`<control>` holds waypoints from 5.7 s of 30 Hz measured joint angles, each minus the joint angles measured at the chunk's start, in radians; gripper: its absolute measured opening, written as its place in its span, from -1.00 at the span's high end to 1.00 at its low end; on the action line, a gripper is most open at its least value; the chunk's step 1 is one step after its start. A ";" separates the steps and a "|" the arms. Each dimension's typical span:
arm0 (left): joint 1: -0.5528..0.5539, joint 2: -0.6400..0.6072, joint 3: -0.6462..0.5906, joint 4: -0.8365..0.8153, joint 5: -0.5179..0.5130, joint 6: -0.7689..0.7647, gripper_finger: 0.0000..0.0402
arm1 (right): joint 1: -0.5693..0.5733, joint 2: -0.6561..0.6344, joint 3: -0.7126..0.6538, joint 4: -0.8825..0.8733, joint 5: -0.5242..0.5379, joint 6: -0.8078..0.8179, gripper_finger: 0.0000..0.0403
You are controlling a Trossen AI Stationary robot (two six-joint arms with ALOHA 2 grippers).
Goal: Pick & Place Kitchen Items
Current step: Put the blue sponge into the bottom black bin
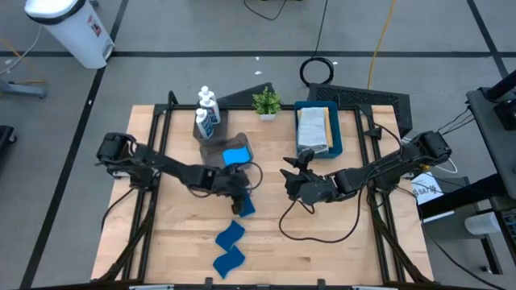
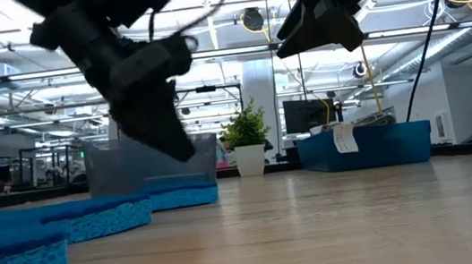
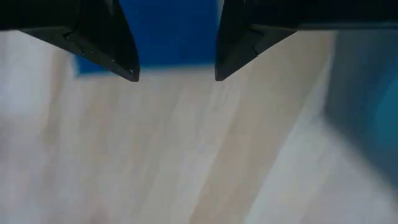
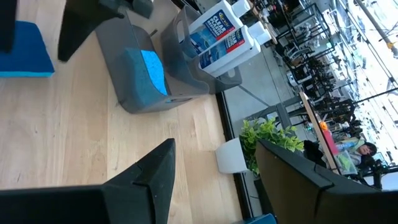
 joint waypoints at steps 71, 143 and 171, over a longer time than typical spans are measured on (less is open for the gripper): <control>-0.026 0.172 0.066 -0.142 0.068 0.072 0.63 | 0.000 0.000 0.000 0.001 -0.001 0.000 0.03; 0.059 0.086 0.060 0.065 0.080 0.319 0.98 | 0.000 0.000 0.000 0.000 -0.001 0.000 0.03; -0.008 -0.358 0.061 -0.423 -0.811 -0.227 0.97 | 0.000 0.000 0.000 -0.007 -0.001 0.007 0.03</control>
